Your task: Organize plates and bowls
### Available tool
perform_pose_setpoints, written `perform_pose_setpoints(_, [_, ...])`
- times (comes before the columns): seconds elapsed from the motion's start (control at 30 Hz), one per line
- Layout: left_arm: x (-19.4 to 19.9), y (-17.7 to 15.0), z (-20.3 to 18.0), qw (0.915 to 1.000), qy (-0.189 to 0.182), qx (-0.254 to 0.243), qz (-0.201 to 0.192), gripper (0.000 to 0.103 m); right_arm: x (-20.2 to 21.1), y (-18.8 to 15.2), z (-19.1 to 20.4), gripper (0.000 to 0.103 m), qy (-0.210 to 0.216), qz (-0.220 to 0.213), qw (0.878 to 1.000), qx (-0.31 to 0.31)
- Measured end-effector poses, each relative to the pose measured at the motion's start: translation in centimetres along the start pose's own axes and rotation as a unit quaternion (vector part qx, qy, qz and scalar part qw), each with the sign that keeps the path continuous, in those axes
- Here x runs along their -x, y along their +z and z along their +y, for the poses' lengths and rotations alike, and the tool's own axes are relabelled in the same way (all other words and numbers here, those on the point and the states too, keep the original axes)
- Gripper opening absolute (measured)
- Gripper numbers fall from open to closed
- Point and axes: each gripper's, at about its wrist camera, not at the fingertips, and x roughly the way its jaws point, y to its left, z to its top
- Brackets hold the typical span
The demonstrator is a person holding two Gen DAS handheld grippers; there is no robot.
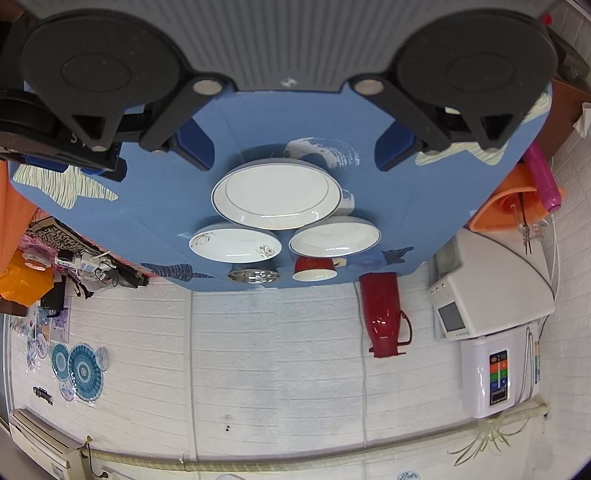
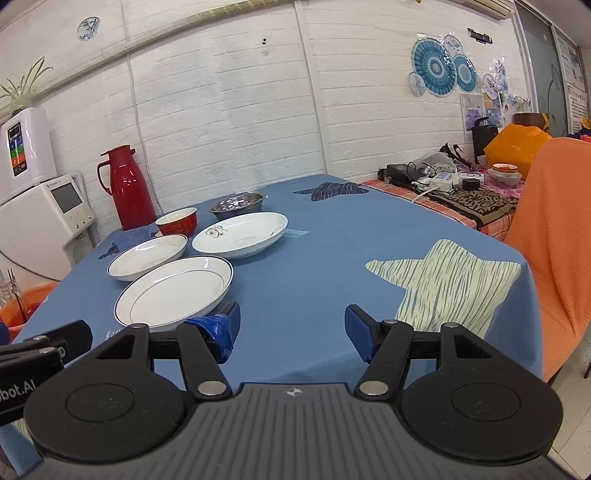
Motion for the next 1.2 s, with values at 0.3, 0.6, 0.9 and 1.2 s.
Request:
perform_pose_setpoints(0.3, [-0.12,-0.03,0.08,1.0,-0.002,0.0,0.001,0.09,-0.07,-0.27,0.36,0.049,0.006,0.004,1.0,0.014])
perform_pose_setpoints(0.6, [-0.25,-0.22,0.12,1.0,-0.002,0.0,0.001,0.09,-0.02,-0.3,0.36,0.049,0.01,0.002,1.0,0.015])
perform_pose_setpoints(0.9, [-0.42,-0.25,-0.03,1.0,-0.002,-0.001,0.004,0.09,-0.17,-0.24,0.31,0.049,0.012,0.007,1.0,0.01])
perform_pose_setpoints(1.2, [-0.84,-0.32,0.22,1.0,-0.003,-0.001,0.009,0.09,-0.34,-0.46,0.32,0.049,0.014,0.002,1.0,0.015])
